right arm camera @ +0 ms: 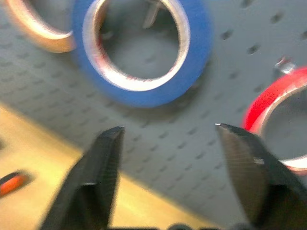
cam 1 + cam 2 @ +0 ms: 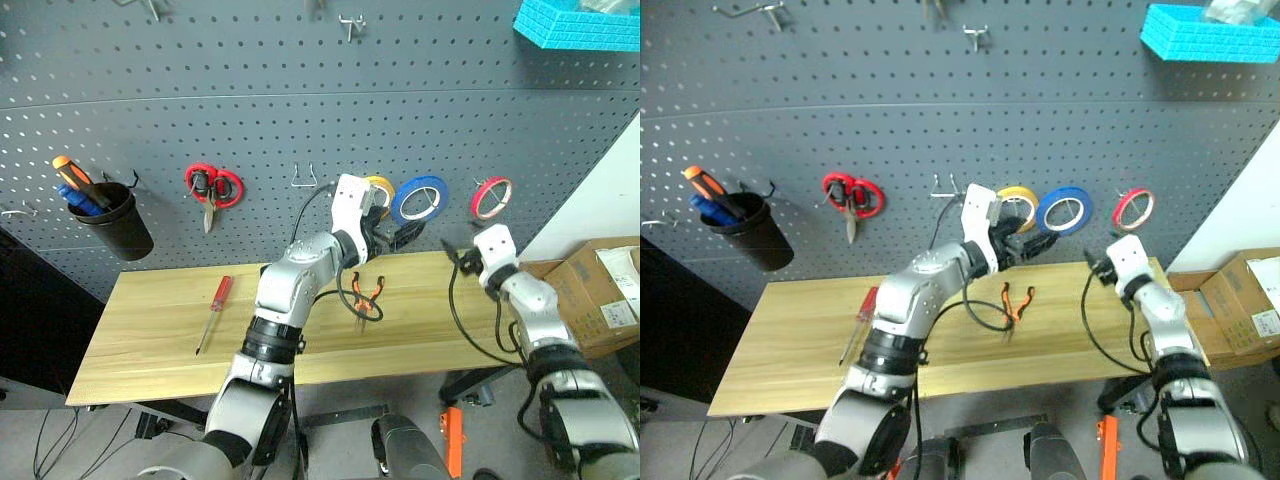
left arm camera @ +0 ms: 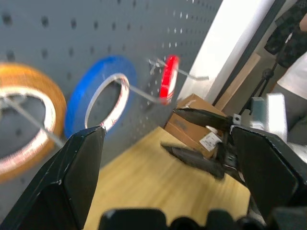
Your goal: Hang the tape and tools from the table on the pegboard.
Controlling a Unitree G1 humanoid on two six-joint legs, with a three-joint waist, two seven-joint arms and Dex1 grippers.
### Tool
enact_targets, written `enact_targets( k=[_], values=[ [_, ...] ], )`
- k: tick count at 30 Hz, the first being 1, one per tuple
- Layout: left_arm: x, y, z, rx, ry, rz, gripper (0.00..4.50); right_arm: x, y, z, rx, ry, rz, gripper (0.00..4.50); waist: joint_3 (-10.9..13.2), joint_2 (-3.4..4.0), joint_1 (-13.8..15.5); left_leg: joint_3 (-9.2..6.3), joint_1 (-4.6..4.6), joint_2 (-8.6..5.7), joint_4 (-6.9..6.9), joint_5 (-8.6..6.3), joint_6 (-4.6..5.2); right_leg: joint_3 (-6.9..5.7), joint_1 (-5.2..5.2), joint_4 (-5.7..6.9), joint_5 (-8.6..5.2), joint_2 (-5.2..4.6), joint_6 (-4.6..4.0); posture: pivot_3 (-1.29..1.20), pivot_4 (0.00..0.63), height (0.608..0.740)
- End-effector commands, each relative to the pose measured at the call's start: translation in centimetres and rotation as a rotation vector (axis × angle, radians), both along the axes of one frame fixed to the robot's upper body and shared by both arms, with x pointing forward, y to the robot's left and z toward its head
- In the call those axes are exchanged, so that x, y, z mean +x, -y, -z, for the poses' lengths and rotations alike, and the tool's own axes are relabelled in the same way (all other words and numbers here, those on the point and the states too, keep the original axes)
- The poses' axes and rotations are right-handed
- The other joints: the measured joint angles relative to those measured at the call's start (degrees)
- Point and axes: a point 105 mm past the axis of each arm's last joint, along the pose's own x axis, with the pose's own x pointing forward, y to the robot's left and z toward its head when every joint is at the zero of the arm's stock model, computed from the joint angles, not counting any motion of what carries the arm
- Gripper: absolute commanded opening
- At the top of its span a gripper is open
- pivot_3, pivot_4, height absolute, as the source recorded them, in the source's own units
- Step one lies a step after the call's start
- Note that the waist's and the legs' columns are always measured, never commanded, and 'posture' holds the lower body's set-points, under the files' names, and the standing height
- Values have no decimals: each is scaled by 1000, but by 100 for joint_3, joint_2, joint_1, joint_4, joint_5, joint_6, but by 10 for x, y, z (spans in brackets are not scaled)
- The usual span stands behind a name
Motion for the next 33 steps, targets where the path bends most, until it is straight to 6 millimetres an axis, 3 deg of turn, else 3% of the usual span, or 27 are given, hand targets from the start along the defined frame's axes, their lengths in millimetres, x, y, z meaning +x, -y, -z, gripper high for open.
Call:
enact_targets(
  k=[1,4,7,12,20,23,33],
  values=[
    [-16,-3,-7,-32,16,-17,4500,-28,-22,-12,41,-52,-1,4471,22,0,7,2,-1,3,-1,-1,1,3,-3,1,-2,0,-3,-6,207,740],
    [-25,-23,11,3,-31,-97,4500,-52,-46,6,49,-240,17,4471,84,7,-5,19,3,14,2,-6,5,18,-13,12,-22,7,-38,-8,240,740],
    [-36,-43,30,50,-87,-157,4500,-56,-59,21,145,-424,126,4471,189,-22,-38,32,17,31,7,-6,5,32,-19,19,-23,17,-42,11,259,740],
    [-58,-73,50,106,-161,-240,4500,-36,-85,24,200,-581,209,4471,411,-35,18,2,-14,27,14,-7,3,51,-53,7,-24,18,-44,74,305,740],
    [-68,-130,67,198,-213,-413,4500,-11,-117,22,344,-793,349,4471,495,-23,294,17,-125,21,5,-16,27,30,-137,14,-15,20,-21,133,324,740],
    [-71,-142,68,208,-217,-450,4500,-5,-130,22,402,-873,398,4471,506,-16,397,-3,-194,25,4,-24,31,7,-204,21,-8,21,-35,153,328,740],
    [-75,-154,69,218,-221,-504,4500,6,-141,34,406,-964,492,4471,571,-10,440,-7,-196,23,5,-37,32,-7,-198,6,-29,15,-9,177,321,740]
  ],
)
